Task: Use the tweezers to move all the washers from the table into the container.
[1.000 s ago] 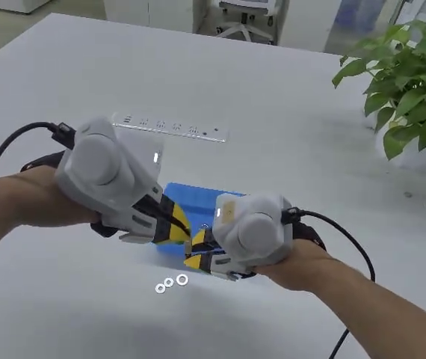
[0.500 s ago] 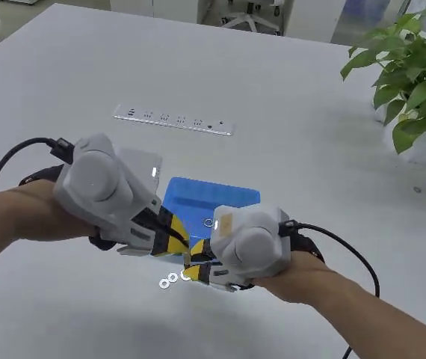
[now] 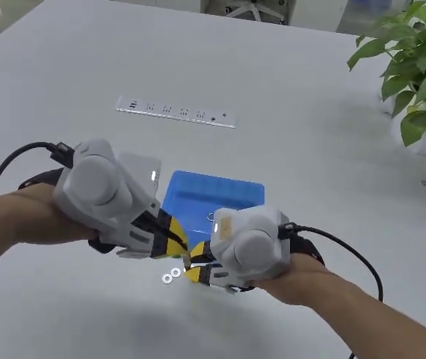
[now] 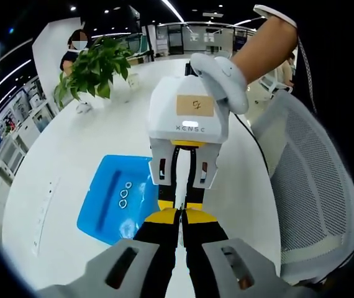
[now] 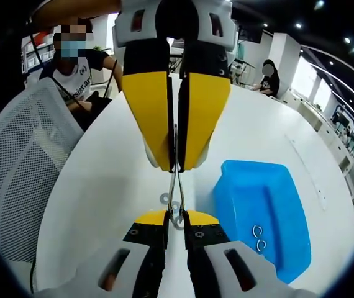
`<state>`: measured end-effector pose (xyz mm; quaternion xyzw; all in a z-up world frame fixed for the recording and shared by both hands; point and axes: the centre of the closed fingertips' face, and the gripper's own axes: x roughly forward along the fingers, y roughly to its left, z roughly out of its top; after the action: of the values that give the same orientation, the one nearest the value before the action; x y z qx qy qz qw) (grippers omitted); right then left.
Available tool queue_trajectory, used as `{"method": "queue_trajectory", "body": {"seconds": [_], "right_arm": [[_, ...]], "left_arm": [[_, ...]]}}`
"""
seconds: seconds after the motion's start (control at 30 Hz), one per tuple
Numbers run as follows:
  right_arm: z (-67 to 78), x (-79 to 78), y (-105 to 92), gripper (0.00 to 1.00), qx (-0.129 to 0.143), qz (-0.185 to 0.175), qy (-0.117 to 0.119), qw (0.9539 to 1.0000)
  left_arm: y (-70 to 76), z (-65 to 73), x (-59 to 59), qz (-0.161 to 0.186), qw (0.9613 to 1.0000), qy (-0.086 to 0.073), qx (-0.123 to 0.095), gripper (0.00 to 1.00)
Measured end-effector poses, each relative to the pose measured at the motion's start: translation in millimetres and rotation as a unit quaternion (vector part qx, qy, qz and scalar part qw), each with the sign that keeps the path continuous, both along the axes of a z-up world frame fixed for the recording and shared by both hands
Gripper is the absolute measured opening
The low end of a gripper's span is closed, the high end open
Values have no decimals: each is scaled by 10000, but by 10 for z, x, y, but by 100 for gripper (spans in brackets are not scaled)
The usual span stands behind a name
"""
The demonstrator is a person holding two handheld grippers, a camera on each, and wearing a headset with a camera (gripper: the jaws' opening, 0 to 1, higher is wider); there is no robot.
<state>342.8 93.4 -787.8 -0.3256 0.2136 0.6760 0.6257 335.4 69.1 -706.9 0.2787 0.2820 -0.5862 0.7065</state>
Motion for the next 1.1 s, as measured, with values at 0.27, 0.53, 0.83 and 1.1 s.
{"method": "queue_trajectory", "body": {"seconds": [0.27,0.53,0.83,1.1], "right_arm": [[-52,4,1,11,-18,0,39,10000],[-66,8,3,11,14,0,74,10000],[-73,7,-1,10,3,-53,157,9999],[-53,4,2,10,-6,-45,142,9999]], "left_arm": [[2,-48,5,12,10000,58,8,6],[8,-63,36,52,9999,83,-33,6],[7,-69,38,65,9999,105,-53,6],[9,-50,28,70,9999,83,-53,6]]}}
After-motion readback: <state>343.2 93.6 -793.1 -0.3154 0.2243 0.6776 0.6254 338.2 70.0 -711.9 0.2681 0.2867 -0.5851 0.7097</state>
